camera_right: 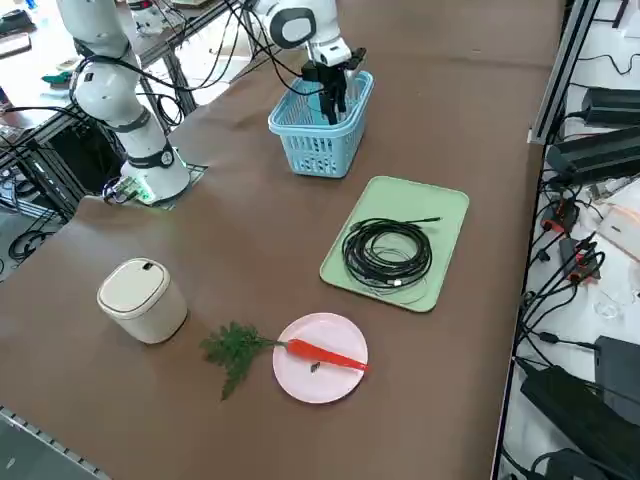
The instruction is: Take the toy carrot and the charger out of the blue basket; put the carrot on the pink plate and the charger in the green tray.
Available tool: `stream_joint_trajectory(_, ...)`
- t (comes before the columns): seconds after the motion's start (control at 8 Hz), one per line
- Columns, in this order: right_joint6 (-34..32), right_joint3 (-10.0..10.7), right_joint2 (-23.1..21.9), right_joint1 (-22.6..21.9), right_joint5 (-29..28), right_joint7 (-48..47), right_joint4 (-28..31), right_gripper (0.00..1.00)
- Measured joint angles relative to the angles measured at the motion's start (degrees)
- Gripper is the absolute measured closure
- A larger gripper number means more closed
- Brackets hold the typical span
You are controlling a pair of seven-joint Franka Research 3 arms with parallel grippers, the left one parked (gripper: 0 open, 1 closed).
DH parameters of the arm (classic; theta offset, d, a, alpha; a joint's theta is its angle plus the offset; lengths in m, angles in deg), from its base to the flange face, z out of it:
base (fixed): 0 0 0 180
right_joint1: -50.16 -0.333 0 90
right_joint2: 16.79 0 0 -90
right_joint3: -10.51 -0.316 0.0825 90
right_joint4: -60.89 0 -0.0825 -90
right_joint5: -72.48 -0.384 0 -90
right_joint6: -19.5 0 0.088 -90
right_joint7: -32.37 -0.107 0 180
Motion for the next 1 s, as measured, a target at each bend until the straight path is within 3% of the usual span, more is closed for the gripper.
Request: stream_joint_trajectory(1.0, 0.01, 0.23, 0.84, 0.4, 0.45, 0.52, -1.85, 0.0)
